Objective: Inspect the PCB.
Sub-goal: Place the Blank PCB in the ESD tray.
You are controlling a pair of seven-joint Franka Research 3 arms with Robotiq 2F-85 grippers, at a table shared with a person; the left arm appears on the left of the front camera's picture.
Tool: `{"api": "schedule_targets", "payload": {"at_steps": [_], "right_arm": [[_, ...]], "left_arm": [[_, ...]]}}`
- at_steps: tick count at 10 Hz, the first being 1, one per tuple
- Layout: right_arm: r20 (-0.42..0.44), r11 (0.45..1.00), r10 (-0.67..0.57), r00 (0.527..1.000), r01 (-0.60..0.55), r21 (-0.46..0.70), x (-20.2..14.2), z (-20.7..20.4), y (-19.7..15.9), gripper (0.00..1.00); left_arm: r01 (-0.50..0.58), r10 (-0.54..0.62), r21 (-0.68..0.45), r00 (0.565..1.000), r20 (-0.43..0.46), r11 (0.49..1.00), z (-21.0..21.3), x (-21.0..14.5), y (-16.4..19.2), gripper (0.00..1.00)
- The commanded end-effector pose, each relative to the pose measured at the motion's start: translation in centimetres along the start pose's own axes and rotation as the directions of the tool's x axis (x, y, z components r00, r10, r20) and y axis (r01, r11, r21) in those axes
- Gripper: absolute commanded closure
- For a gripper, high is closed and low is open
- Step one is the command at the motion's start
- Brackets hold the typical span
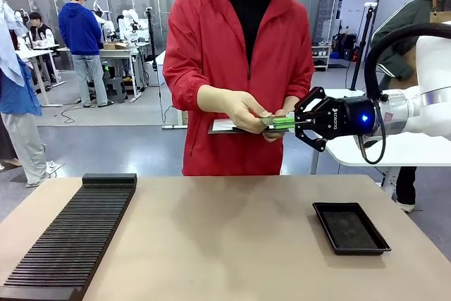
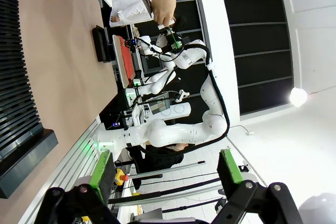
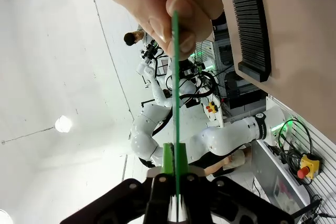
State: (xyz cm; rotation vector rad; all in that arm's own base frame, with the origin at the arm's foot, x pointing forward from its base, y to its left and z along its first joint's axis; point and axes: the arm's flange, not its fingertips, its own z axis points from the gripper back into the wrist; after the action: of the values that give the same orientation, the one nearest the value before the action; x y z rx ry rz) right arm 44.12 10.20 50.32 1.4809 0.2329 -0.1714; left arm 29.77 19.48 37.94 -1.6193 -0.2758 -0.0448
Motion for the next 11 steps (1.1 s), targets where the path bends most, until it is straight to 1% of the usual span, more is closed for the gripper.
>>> {"api": "schedule_targets", "payload": {"at_steps": [1,11], "right_arm": [[-0.002,1.0,0.004,1.0,-0.004,-0.001,-0.02,-0.09,0.18,1.0],[-0.002,1.0,0.004,1.0,-0.004,-0.001,-0.02,-0.09,0.18,1.0]], "left_arm": [[-0.011,0.011,0.02,1.0,-0.002,1.0,-0.11,-0.21,-0.38,0.0],[-0.011,0.011,0.02,1.0,-0.002,1.0,-0.11,-0.21,-0.38,0.0]]}}
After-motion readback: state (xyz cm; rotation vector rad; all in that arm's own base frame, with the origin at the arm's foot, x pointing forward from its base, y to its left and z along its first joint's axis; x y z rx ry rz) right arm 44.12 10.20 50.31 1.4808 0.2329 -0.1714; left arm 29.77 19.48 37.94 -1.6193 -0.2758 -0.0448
